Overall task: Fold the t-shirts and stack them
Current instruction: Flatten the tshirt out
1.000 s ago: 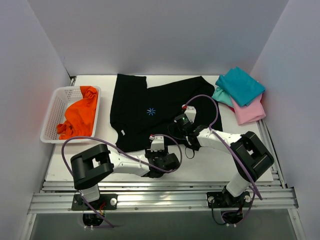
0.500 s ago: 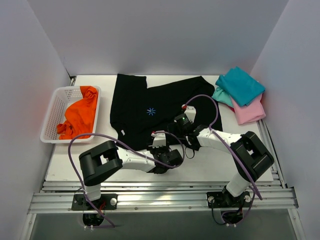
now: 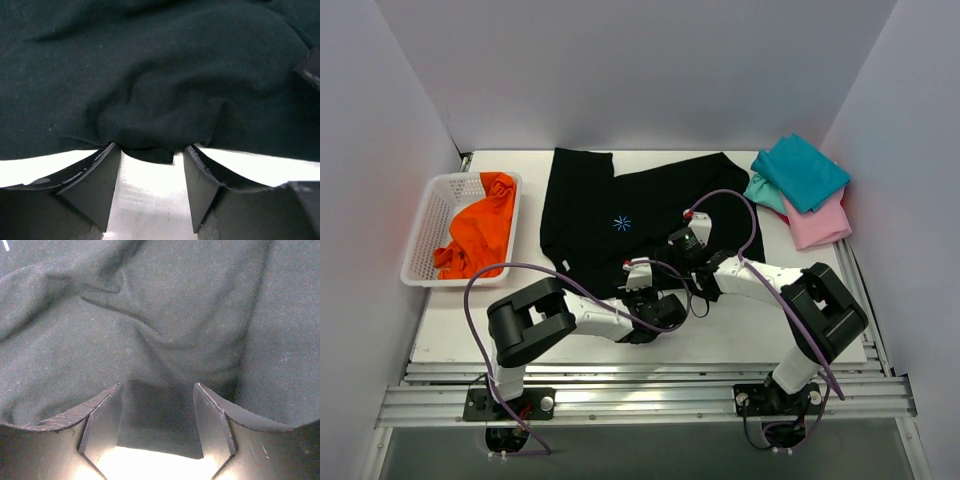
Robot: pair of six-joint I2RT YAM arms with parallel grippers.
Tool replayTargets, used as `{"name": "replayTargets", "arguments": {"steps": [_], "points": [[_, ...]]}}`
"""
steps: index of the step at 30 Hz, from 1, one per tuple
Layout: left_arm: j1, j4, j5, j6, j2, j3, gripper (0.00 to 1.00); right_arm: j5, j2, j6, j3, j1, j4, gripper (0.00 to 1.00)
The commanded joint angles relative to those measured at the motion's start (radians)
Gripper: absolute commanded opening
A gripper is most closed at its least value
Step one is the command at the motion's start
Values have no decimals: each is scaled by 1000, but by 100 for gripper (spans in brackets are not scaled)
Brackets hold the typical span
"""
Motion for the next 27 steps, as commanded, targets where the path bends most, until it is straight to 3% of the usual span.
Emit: {"name": "replayTargets", "arguments": {"steps": [1, 6, 7, 10, 16, 22, 27], "points": [[9, 3, 211, -38, 86, -34, 59, 13, 9, 7, 38, 13, -11, 53], [12, 4, 206, -41, 88, -37, 45, 16, 11, 7, 38, 13, -14, 53], [12, 3, 209, -41, 89, -37, 30, 15, 11, 7, 38, 13, -13, 53], [17, -22, 211, -67, 95, -32, 3, 16, 12, 7, 39, 13, -14, 53], [12, -64, 209, -73, 69, -32, 2, 19, 17, 6, 42, 13, -17, 53], [-51, -323, 194, -119, -120, -44, 2, 27, 38, 4, 54, 13, -23, 53], [-108, -439, 209, -177, -257, -106, 2, 25, 40, 4, 59, 13, -23, 53]]}}
